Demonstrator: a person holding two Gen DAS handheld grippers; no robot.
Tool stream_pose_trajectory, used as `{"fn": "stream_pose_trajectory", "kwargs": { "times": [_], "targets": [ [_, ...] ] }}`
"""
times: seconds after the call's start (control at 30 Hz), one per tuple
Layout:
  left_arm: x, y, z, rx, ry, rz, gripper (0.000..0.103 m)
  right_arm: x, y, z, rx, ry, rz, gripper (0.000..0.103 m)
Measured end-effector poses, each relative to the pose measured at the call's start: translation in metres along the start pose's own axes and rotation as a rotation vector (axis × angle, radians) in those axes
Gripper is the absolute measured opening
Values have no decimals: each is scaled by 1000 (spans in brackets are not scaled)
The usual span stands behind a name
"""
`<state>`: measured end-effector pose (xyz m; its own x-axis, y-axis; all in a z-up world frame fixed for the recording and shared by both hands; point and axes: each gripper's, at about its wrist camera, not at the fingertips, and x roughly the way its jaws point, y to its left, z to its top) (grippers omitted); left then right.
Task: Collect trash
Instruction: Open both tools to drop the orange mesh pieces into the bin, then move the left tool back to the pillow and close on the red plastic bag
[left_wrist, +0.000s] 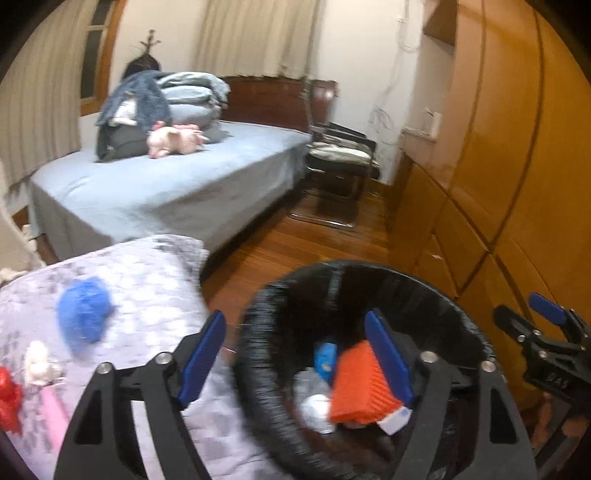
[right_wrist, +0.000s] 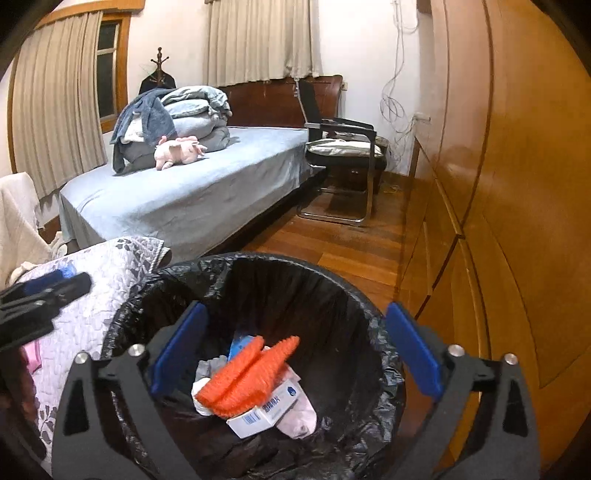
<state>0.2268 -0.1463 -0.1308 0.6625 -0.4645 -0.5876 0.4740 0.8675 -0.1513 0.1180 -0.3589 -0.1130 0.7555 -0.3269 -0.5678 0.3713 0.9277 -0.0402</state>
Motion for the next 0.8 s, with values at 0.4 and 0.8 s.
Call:
{"fn": "stream_pose_trajectory", "kwargs": {
  "times": [0.4, 0.8],
  "targets": [
    [-72, 104, -12, -127, -86, 247, 97, -6, 85, 15, -91, -29, 169, 98],
    [-123, 190, -45, -229, -89, 447, 97, -8, 197, 22, -196, -29, 370, 98]
  ]
}}
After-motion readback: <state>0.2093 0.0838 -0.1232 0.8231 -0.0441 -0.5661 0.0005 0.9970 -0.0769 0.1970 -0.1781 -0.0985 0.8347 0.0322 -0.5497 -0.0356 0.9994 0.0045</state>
